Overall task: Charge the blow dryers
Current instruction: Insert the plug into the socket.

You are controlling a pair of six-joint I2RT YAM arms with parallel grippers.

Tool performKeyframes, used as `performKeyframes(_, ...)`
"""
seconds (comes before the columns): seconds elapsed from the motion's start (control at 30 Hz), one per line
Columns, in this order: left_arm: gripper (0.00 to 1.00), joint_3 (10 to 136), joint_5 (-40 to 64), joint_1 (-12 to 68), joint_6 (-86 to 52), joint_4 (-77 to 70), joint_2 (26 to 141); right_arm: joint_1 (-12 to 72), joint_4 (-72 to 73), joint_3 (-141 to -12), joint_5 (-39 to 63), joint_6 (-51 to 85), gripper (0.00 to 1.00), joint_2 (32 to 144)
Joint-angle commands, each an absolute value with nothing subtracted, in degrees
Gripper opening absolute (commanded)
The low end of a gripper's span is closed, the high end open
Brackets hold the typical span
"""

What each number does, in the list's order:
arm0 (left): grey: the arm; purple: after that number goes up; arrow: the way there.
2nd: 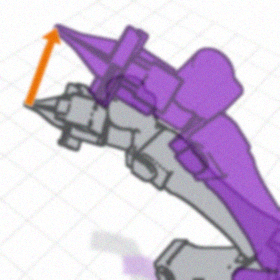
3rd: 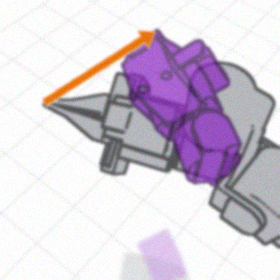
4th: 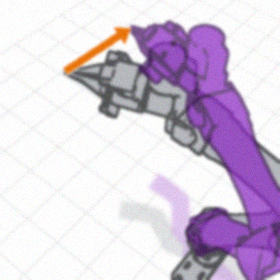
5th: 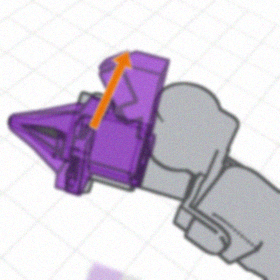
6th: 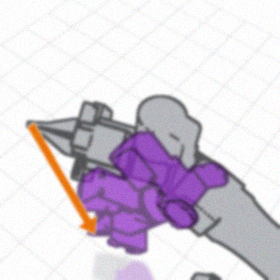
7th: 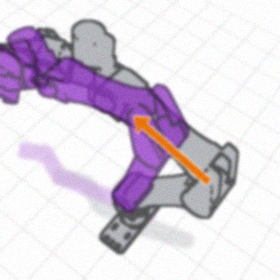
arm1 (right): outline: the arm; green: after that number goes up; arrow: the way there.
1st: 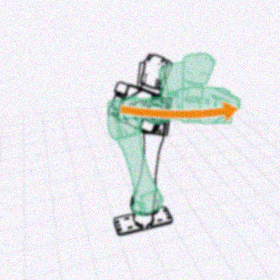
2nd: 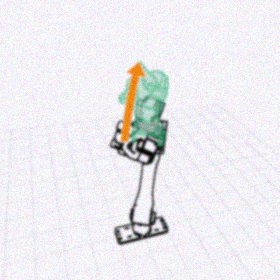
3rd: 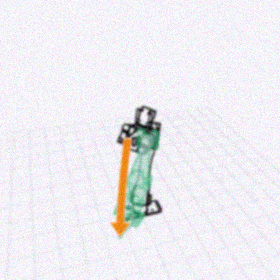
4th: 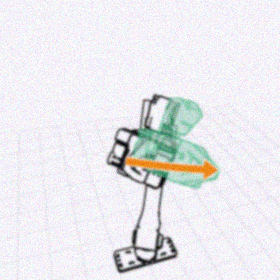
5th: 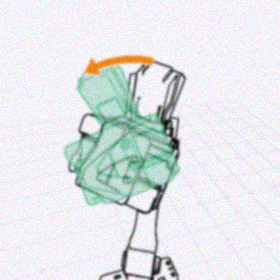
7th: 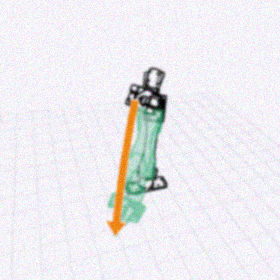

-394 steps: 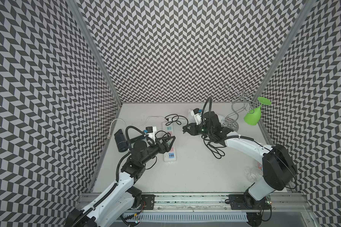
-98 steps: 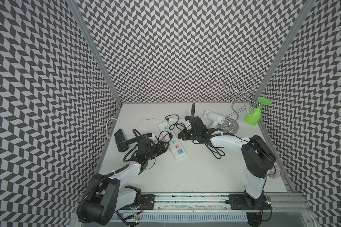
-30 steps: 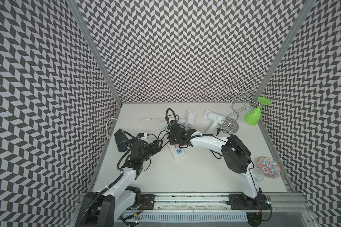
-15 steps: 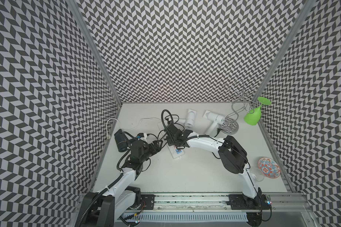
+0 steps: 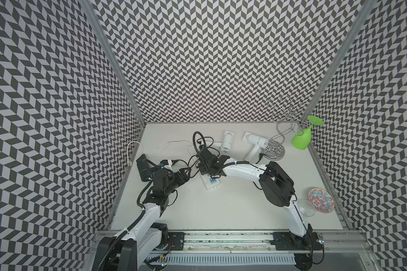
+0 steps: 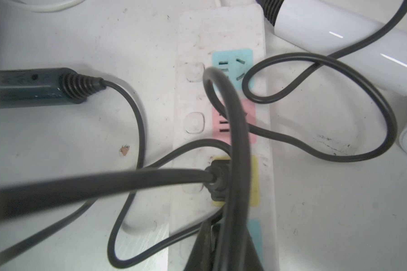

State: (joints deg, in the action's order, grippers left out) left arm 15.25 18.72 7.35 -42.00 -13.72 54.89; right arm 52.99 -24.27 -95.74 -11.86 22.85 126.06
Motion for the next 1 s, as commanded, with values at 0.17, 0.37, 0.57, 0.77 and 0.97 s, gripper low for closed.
performKeyframes(0.17,0.76,14.32,18.79,6.71,-41.35,-13.66,54.55,52.38,-33.8,-89.0,-7.45,22.4,0.0,132.0)
performKeyframes(0.37,0.76,14.08,18.94,6.64,-41.22,-13.96,54.89,52.51,-34.55,-90.17,-7.9,22.13,0.0,133.28)
performKeyframes(0.57,0.76,13.89,19.41,6.49,-41.22,-14.13,54.44,52.56,-36.15,-91.8,-9.07,22.06,0.0,133.17)
performKeyframes(0.77,0.76,13.8,20.12,6.43,-41.36,-14.5,54.23,52.64,-37.63,-94.65,-9.61,21.88,0.24,130.86)
performKeyframes(0.97,0.76,13.71,20.3,6.5,-41.48,-14.51,53.61,52.6,-40.42,-100.91,-10.91,21.2,0.48,130.66)
